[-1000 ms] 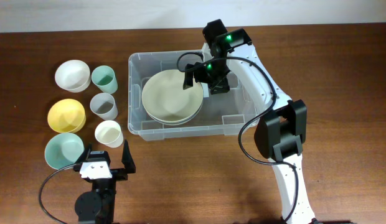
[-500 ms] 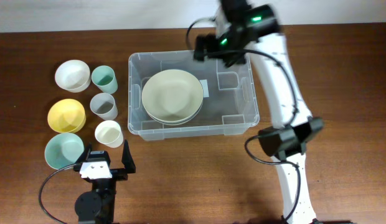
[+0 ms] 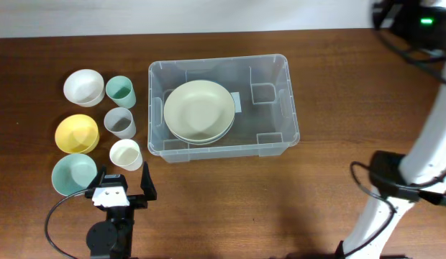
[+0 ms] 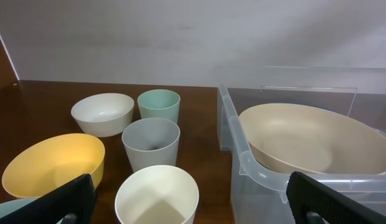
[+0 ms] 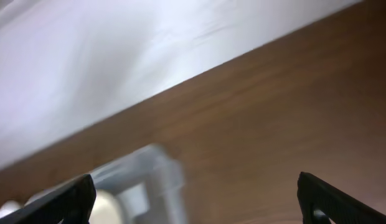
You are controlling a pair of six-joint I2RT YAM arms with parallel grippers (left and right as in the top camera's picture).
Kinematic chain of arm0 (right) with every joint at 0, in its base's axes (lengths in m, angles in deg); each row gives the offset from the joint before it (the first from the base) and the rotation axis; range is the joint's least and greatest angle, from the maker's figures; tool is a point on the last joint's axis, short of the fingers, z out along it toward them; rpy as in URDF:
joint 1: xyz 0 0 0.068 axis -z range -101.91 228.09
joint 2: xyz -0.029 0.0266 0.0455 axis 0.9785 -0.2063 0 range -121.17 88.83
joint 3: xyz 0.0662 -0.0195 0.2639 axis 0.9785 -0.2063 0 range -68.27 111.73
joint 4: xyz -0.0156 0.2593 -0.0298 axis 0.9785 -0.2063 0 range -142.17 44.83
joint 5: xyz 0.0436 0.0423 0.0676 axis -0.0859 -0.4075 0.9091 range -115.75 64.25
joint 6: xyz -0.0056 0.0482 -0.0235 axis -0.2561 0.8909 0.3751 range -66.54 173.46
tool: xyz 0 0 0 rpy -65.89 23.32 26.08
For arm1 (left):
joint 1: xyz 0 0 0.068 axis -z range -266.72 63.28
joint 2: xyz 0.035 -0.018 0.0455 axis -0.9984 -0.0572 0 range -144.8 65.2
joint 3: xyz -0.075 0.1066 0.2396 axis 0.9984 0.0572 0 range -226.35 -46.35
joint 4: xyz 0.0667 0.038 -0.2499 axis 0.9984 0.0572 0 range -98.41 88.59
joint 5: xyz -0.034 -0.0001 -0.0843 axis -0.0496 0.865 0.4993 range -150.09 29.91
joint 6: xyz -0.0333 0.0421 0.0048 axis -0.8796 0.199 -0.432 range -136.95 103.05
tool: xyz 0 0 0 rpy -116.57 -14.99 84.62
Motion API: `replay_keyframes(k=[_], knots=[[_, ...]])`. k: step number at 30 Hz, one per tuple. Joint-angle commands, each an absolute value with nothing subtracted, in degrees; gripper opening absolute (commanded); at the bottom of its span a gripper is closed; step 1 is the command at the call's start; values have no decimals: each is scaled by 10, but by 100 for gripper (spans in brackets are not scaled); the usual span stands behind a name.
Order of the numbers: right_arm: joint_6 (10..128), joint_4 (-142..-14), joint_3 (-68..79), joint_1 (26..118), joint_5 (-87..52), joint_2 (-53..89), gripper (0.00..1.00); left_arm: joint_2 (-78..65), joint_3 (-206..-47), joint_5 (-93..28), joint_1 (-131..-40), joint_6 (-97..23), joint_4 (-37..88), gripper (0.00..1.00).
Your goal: Pack container
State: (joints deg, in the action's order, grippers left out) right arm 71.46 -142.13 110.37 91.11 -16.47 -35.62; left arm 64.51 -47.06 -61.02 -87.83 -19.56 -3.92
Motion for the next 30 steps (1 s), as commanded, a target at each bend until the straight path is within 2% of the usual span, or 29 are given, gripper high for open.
replay_keyframes(k=[1, 7, 15, 22, 30], knots=[[717, -1425, 1061, 986, -179, -357, 99, 649, -469, -614, -881, -189, -37, 99], [717, -1425, 909, 1076, -179, -357, 99, 649, -469, -614, -881, -189, -37, 99], [717, -1387, 733, 1113, -206, -358, 99, 649, -469, -614, -881, -189, -37, 99], [717, -1359, 711, 1116, -336, -367, 99, 649, -469, -614, -881, -189, -37, 99], [717, -1356, 711, 1115, -340, -370, 99, 649, -469, -614, -881, -189, -37, 99]])
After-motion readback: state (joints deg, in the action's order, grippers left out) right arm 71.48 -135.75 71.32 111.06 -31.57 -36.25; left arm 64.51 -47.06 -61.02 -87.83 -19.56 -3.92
